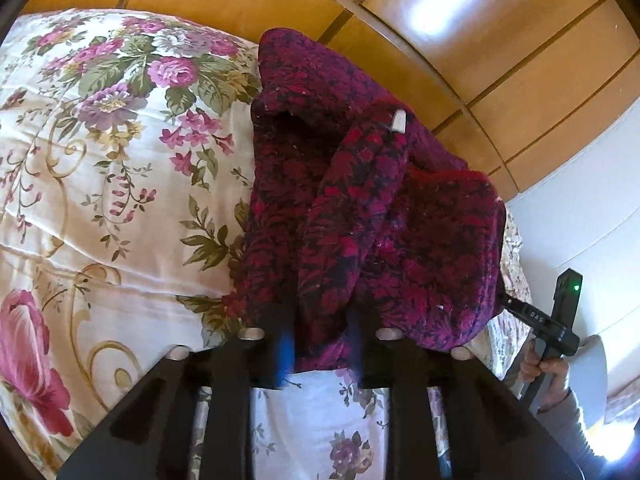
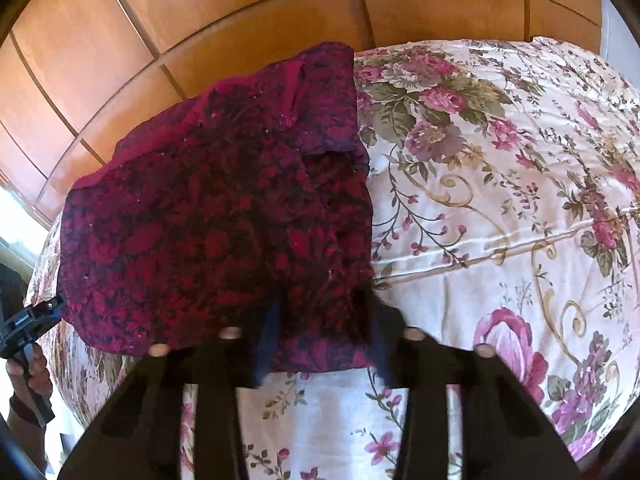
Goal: Fold small clothes
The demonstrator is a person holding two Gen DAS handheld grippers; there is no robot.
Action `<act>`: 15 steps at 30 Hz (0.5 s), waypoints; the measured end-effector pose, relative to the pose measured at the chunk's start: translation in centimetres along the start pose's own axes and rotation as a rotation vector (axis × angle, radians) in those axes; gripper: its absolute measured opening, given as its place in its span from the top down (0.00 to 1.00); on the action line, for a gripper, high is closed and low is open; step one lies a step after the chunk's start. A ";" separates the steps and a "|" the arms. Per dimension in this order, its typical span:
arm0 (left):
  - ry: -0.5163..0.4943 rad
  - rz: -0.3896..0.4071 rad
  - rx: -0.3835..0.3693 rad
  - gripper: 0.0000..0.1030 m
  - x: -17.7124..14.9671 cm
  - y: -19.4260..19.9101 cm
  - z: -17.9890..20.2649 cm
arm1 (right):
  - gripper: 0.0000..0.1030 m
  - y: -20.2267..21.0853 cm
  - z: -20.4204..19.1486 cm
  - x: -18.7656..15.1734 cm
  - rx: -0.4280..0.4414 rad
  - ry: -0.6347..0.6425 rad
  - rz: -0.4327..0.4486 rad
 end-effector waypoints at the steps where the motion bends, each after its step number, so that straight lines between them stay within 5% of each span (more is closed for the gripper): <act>1: 0.008 0.005 -0.004 0.86 -0.1 0.2 0.0 | 0.84 0.5 -0.1 -0.1 0.012 -0.005 0.001; 15: 0.062 0.036 -0.094 0.89 -5.8 6.7 1.2 | 0.88 8.3 -1.1 -6.9 0.157 -0.066 -0.013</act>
Point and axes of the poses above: each gripper's, at about its wrist camera, not at the fingertips, and y roughly against the way its jaws point, z to its right, x to its top, the point moved 7 cm from there along -y, roughly the way its jaws point, and after that the axes turned 2 degrees about -z, right-handed, at the moved point
